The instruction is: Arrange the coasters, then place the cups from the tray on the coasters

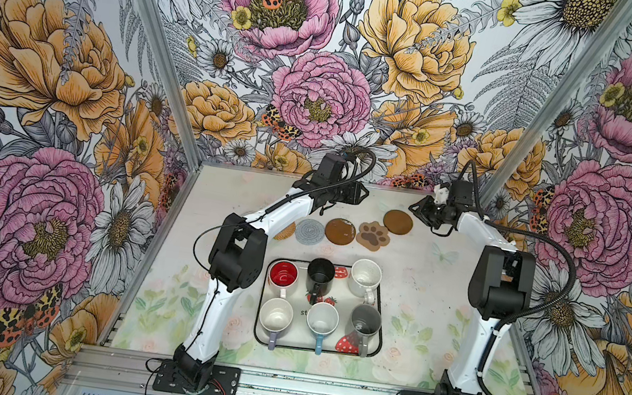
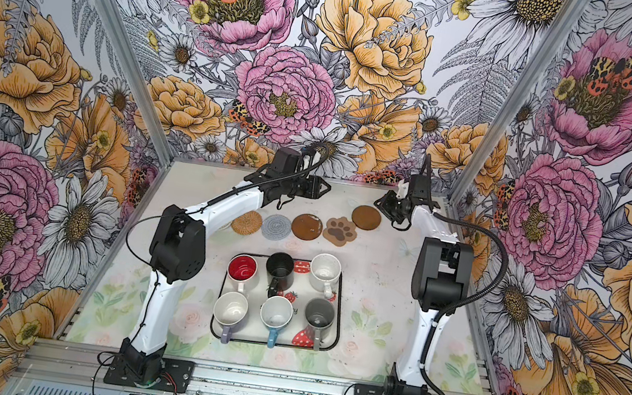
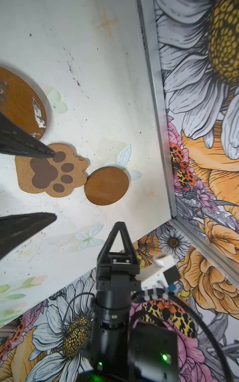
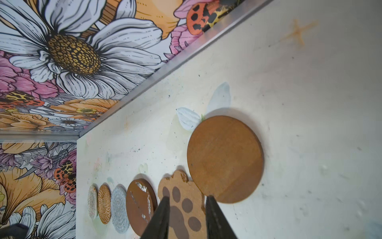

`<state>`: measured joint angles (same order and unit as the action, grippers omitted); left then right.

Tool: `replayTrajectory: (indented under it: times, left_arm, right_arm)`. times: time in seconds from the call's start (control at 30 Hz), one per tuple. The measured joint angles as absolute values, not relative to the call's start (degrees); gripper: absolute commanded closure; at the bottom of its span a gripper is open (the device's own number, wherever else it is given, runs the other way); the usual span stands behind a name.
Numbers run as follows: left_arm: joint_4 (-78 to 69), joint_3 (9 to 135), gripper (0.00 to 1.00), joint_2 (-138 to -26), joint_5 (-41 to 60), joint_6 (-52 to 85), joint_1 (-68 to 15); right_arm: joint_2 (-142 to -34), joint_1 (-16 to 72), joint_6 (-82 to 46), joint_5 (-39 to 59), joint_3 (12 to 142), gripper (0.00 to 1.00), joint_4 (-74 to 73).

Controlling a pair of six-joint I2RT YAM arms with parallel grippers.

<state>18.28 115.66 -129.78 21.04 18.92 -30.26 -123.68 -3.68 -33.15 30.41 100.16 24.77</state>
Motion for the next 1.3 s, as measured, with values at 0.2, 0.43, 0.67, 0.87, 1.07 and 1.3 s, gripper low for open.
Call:
replayTrajectory:
  times: [0.2, 0.43, 0.67, 0.87, 1.07, 1.3]
  left_arm:
    - [19.27, 118.74, 0.55, -134.15, 22.13, 18.94, -30.85]
    - [19.27, 119.50, 0.55, -134.74, 22.46, 18.98, -30.83]
    - [19.27, 119.28, 0.55, -134.74, 22.61, 19.09, -30.72]
    - [19.29, 117.10, 0.55, -134.72, 22.59, 19.07, -30.74]
    - [19.33, 115.61, 0.55, -134.58, 22.59, 19.05, -30.72]
    - [19.46, 113.45, 0.55, -132.84, 22.57, 18.90, -30.72]
  right_arm:
    - [-135.39, -3.33, -35.83, 33.82, 112.92, 0.69, 24.62]
    - [-145.34, -0.75, -39.53, 36.60, 124.07, 0.71, 25.04]
    - [-151.04, 2.17, -42.61, 37.39, 132.27, 0.72, 24.97]
    - [-153.38, 3.77, -44.10, 37.19, 133.99, 0.73, 25.63]
    - [-153.88, 3.77, -43.66, 34.57, 133.60, 0.74, 28.95]
    - [-151.57, 3.05, -42.57, 32.10, 129.16, 0.74, 28.18]
